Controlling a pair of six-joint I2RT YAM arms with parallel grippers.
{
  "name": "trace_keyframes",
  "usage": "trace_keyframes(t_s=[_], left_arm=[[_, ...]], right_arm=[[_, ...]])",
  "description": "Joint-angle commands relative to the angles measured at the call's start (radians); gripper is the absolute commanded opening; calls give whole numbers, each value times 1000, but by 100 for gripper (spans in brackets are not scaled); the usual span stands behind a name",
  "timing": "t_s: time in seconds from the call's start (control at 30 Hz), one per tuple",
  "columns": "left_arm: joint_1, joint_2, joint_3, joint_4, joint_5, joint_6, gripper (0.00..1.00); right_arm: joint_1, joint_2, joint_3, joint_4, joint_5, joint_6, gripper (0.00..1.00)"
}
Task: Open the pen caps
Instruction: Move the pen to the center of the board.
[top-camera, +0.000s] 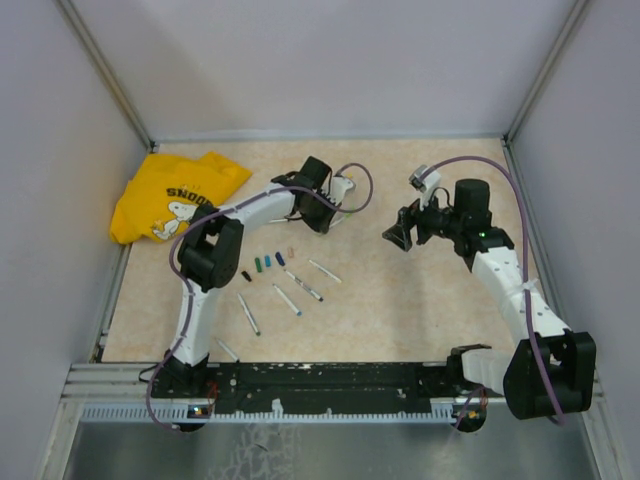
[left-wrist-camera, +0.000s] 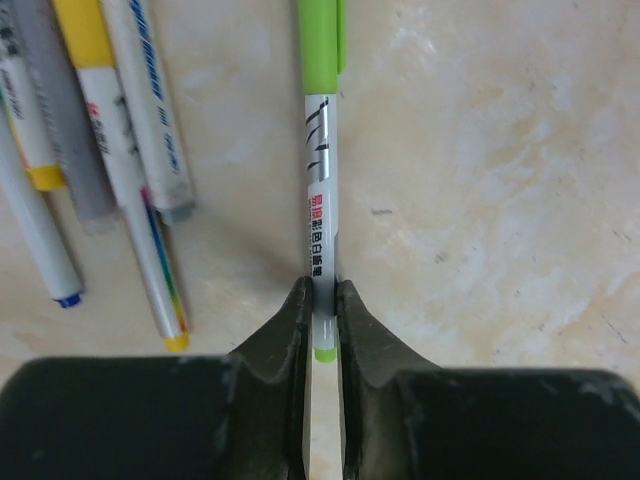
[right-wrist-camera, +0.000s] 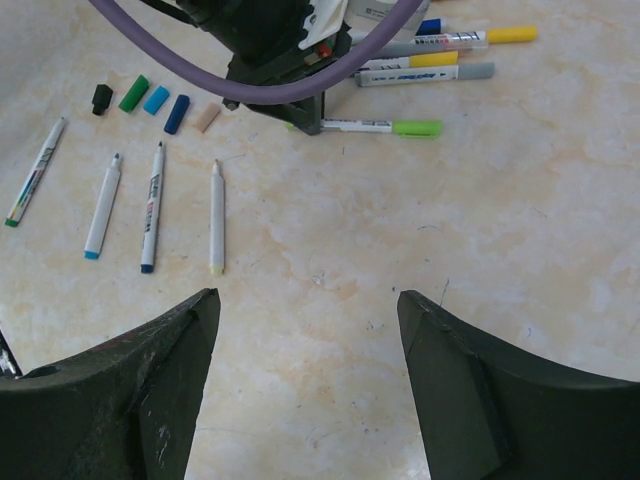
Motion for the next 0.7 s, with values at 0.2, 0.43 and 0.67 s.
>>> trace_keyframes(t_s=[0.2, 0.43, 0.67], left_arm=[[-65, -179, -217, 10, 61, -66, 12], [-87, -248, -353, 67, 60, -92, 13], [-96, -246, -355, 73, 44, -93, 26]], right_arm=[[-13, -14, 46, 25, -7, 4, 72], [-15, -14, 43, 28, -11, 6, 72], [-15, -10, 43, 30, -10, 7, 72]])
